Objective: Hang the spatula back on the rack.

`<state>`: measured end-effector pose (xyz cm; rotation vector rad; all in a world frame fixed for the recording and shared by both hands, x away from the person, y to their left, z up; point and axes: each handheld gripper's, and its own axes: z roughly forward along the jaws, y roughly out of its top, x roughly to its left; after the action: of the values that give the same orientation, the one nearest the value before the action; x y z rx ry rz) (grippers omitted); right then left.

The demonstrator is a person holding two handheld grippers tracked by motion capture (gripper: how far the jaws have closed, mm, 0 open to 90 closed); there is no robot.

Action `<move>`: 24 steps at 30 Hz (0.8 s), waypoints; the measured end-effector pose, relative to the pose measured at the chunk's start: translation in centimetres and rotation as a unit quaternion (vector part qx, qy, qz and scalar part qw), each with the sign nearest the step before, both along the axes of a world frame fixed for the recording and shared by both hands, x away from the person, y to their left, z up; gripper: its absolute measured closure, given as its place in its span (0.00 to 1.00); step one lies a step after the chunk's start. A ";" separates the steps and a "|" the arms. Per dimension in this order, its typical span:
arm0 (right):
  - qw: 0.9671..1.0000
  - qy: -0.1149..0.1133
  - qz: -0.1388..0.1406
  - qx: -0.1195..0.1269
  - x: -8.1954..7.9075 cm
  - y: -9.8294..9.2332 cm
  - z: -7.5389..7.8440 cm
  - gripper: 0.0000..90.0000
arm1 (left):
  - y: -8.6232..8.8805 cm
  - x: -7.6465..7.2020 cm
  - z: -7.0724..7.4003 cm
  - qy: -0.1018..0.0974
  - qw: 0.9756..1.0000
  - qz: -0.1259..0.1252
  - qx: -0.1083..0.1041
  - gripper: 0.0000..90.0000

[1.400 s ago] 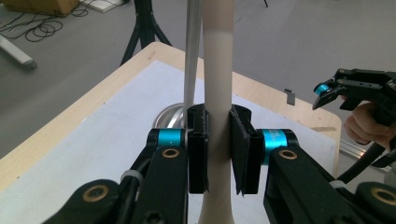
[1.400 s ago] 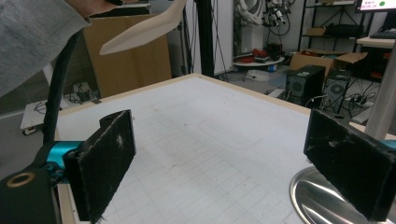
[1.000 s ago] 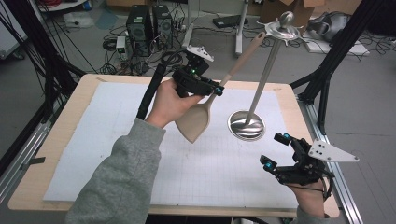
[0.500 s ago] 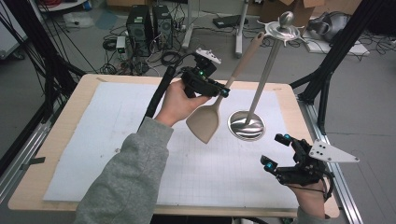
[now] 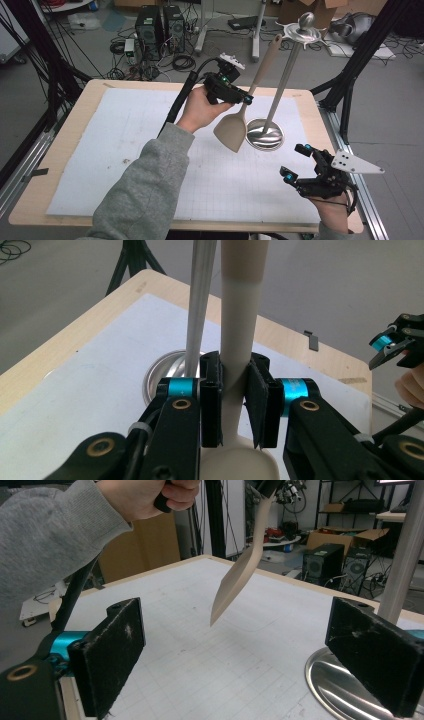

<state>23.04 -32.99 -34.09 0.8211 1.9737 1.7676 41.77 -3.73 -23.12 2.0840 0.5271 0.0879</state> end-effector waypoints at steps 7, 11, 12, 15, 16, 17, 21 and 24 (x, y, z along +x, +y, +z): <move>1.000 -0.001 -0.001 -0.001 -0.2 0.0 0.1 0.09 | -0.3 0.1 -0.2 -0.006 1.000 -0.003 0.010 0.86; 1.000 -0.002 0.000 0.001 -0.2 0.0 0.1 0.09 | -0.3 0.2 -0.3 -0.004 1.000 -0.006 0.005 0.86; 1.000 -0.001 0.000 -0.001 -0.1 0.1 0.0 0.09 | -0.4 0.2 -0.3 -0.004 1.000 -0.005 0.003 0.85; 1.000 -0.001 0.001 -0.002 0.0 0.2 0.0 0.09 | -0.4 0.4 -0.5 0.000 1.000 -0.003 -0.002 0.85; 1.000 0.000 0.001 -0.002 0.0 0.2 0.0 0.09 | -0.4 0.4 -0.5 0.000 1.000 -0.001 -0.005 0.84; 1.000 -0.001 0.001 -0.002 0.0 0.2 0.0 0.09 | -0.4 0.5 -0.4 -0.001 1.000 0.001 -0.011 0.83; 1.000 -0.001 0.001 -0.003 0.0 0.2 -0.1 0.09 | -0.4 0.6 -0.6 -0.004 1.000 0.008 -0.010 0.78; 1.000 -0.001 0.000 -0.004 0.0 0.2 -0.1 0.09 | -0.4 0.6 -0.7 -0.010 1.000 0.016 0.005 0.70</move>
<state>23.03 -32.82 -34.15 0.8150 1.9778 1.7602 42.36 -4.09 -23.83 2.0834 0.5495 0.1303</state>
